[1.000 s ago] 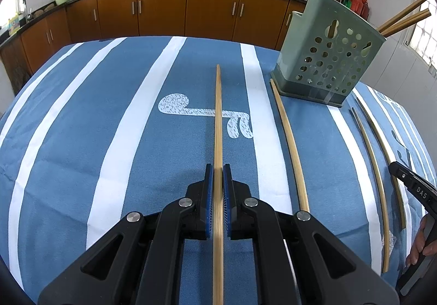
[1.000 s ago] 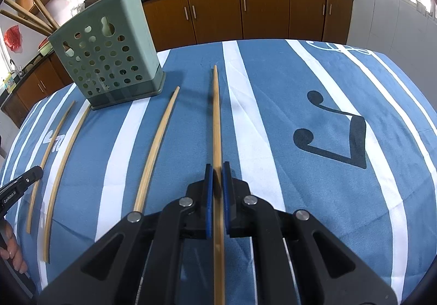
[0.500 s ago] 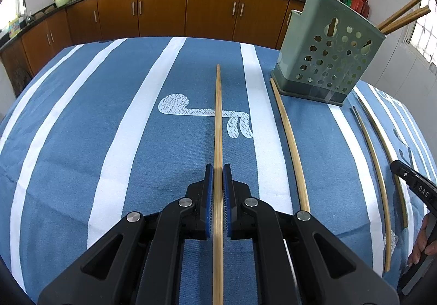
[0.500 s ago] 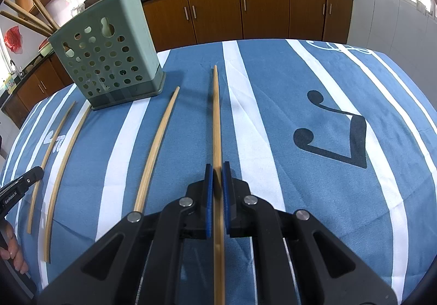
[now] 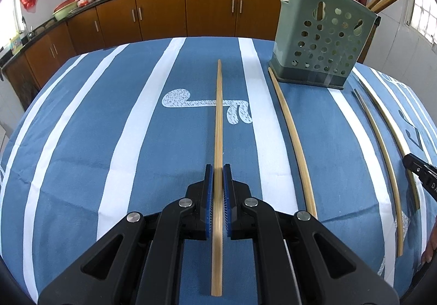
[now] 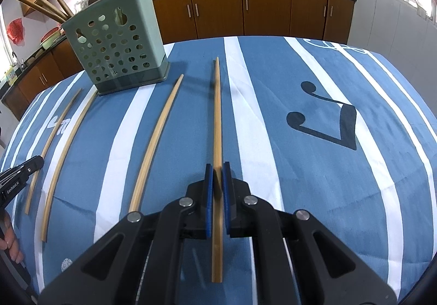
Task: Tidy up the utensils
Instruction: 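Hold the grasped chopsticks on the cloth with both tools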
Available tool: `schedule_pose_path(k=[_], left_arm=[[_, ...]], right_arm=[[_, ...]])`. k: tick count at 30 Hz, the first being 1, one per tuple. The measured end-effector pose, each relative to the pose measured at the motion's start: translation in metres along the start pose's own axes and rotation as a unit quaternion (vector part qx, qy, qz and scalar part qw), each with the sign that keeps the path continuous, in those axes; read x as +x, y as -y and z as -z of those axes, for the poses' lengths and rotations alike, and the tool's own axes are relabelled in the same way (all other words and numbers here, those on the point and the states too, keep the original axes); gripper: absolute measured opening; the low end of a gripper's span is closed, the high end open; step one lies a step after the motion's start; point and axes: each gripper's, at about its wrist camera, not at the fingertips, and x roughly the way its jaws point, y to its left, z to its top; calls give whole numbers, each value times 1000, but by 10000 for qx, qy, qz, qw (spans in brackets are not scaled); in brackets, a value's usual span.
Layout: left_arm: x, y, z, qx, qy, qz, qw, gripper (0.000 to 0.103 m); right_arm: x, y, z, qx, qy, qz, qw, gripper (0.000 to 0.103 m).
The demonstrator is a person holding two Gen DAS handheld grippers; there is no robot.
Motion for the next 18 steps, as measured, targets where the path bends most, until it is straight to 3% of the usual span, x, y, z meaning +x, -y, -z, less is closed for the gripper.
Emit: schedule_pose_path(k=[18], left_arm=[[-5, 2, 7, 37, 4, -42, 10000, 8]], right_arm=[[-1, 1, 1, -17, -1, 24, 10000, 8]])
